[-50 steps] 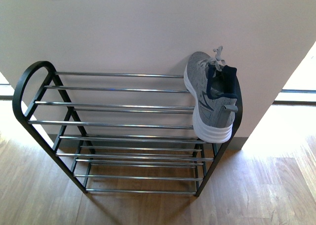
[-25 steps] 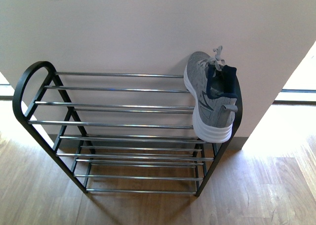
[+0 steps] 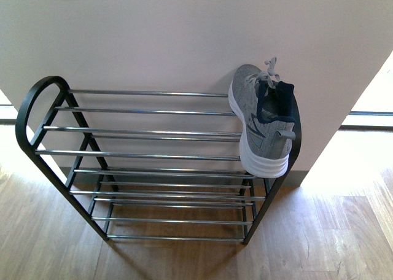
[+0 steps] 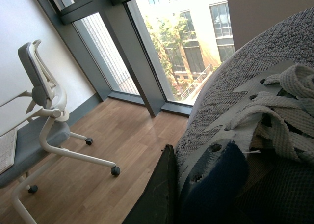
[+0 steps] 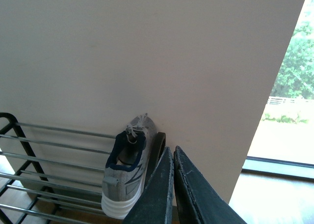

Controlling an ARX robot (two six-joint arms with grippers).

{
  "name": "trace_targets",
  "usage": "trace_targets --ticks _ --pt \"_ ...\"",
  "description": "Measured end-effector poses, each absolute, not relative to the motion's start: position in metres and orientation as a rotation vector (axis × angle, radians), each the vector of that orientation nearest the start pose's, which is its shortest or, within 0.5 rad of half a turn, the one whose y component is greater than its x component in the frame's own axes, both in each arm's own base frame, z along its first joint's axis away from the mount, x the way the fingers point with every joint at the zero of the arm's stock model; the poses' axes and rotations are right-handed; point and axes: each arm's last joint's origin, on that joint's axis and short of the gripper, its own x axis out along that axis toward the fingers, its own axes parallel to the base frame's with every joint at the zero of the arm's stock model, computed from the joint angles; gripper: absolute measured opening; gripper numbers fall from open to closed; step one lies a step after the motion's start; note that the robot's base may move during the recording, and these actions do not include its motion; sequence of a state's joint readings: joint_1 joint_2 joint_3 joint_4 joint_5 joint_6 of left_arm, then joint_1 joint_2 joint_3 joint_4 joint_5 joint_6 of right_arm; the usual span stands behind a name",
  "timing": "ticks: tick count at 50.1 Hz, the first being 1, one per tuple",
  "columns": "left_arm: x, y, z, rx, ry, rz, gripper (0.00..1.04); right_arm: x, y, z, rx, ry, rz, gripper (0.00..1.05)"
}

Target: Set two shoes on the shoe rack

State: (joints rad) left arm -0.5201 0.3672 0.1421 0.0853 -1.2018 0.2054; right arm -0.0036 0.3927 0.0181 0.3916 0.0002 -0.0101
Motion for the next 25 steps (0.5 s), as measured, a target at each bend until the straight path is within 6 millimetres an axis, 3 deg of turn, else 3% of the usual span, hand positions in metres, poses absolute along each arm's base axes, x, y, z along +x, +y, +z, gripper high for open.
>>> trace_targets --ticks 25 --pt "0.103 -0.028 0.191 0.305 0.163 0.670 0.02 0.110 0.000 0.173 -0.011 -0.020 -0.004 0.02"
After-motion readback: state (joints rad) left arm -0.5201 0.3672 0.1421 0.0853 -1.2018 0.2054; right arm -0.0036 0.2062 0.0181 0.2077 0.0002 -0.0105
